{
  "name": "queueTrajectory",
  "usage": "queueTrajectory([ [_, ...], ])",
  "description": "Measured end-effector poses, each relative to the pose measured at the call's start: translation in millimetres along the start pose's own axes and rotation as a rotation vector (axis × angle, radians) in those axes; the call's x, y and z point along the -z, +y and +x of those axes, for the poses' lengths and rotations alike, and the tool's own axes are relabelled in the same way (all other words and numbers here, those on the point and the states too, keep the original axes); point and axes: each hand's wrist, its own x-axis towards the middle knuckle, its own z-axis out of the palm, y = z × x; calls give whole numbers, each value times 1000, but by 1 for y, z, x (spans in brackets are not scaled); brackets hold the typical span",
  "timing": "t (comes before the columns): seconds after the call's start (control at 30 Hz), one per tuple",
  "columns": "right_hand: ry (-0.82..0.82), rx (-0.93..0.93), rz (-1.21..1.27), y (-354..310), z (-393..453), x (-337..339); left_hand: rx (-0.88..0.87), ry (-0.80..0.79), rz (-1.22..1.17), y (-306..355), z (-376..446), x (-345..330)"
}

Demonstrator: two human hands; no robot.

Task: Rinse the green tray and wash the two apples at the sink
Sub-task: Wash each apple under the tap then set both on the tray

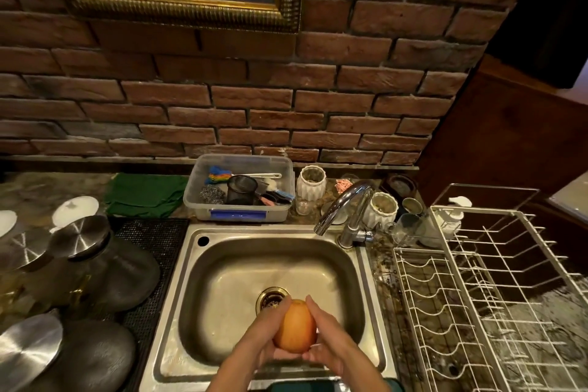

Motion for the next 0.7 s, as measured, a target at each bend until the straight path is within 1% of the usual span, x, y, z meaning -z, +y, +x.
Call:
queueTrajectory([
  [0.07,-29,8,3,4,-6,5,-47,8,37,-6,-6,0],
  [0.13,-35,76,2,8,-12,7,-135,0,99,-10,-11,-2],
  [0.2,-21,157,7,12,-20,10,-218,-7,288,-12,-20,-4],
  [0.27,-4,231,11,14,-30,14,-268,-27,396,-13,-29,-8],
  [0.33,31,275,8,17,-43,20,-314,-47,404,-15,-39,-12],
  [0.47,107,374,-17,29,-69,41,-388,-119,342,-27,-55,-26],
  [0.6,152,477,-60,39,-88,62,-401,-155,286,-45,-72,-45],
  [0.7,145,495,-66,51,-97,84,-382,-134,233,-64,-86,-63],
])
